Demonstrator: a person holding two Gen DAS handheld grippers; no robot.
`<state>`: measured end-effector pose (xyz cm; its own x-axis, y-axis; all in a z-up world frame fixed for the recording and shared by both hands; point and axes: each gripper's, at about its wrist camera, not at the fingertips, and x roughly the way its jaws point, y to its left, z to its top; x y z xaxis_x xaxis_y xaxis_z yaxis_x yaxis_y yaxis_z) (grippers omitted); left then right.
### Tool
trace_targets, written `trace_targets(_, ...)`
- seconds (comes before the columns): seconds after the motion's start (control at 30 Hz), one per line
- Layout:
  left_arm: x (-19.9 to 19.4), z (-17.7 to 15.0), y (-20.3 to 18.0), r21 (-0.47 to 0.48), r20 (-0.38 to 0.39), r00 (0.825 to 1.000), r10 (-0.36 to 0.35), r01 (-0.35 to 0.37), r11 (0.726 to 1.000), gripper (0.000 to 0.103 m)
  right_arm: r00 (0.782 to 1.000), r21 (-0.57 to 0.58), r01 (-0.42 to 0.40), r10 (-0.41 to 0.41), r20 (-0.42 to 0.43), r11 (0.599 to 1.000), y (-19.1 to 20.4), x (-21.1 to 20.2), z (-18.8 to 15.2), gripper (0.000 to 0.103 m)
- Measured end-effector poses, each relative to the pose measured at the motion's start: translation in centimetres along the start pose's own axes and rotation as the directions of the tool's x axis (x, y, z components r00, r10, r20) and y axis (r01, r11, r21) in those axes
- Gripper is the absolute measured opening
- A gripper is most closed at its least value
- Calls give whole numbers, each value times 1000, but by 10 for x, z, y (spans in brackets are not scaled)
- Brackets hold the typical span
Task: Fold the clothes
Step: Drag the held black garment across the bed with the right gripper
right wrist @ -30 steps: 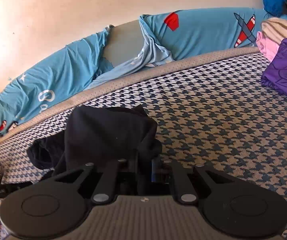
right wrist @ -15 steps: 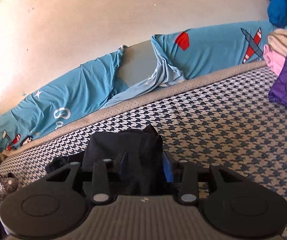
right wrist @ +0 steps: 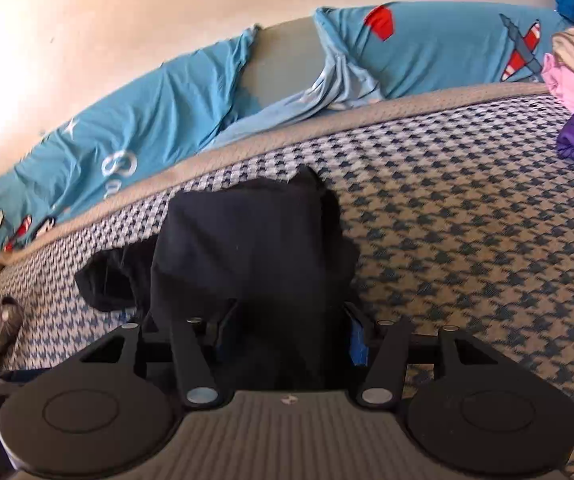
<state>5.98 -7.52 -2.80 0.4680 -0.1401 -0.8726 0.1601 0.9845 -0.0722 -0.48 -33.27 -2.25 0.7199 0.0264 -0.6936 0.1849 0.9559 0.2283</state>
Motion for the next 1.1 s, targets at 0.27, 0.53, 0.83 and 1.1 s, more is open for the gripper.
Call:
trace_targets(0.27, -4, -22, -11, 27, 9, 1000, 22, -23, 999, 103, 999, -74, 32, -29, 46, 997, 18, -6, -23, 24)
trace_targets(0.53, -15, -38, -9, -4, 23, 1000, 20, -20, 1000, 103, 996, -62, 8, -3, 84, 998, 22, -26, -39, 16)
trace_targets(0.83, -38, -70, -4, -42, 48, 998, 34, -32, 999, 103, 994, -70, -11, 19, 108, 997, 22, -43, -57, 13)
trace_targets(1.1, -59, -97, 7, -66, 65, 997, 33, -29, 997, 103, 995, 23, -28, 26, 93, 999, 12, -54, -67, 17)
